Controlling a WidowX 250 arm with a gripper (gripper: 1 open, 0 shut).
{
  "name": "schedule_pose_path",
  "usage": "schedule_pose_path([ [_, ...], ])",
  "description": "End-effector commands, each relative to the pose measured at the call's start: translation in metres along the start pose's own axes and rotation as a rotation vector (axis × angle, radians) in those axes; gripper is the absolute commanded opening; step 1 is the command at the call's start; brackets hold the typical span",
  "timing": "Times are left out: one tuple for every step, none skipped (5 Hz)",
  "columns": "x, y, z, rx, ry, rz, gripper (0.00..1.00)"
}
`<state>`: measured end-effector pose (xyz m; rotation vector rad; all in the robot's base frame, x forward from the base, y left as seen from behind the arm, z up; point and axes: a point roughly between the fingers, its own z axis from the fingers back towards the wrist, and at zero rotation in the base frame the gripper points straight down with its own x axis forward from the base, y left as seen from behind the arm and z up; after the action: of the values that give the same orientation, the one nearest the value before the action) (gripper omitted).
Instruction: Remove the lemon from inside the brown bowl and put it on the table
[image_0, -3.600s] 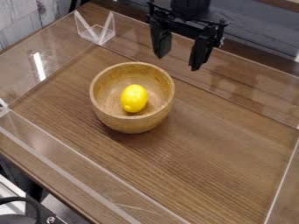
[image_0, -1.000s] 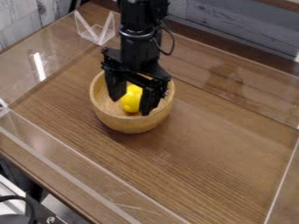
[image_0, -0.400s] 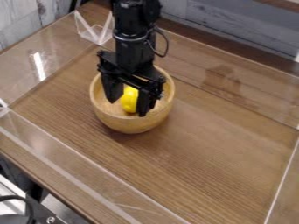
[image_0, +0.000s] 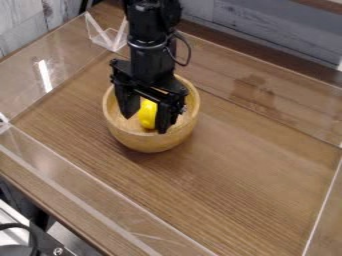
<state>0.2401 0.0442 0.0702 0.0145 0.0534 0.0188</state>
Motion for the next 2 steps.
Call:
schedule_pose_path([
  [0.0041, 0.0045, 0.0104, 0.009, -0.054, 0.008, 1.00],
  [0.0048, 0.0050, 0.0092, 0.010, -0.056, 0.013, 1.00],
])
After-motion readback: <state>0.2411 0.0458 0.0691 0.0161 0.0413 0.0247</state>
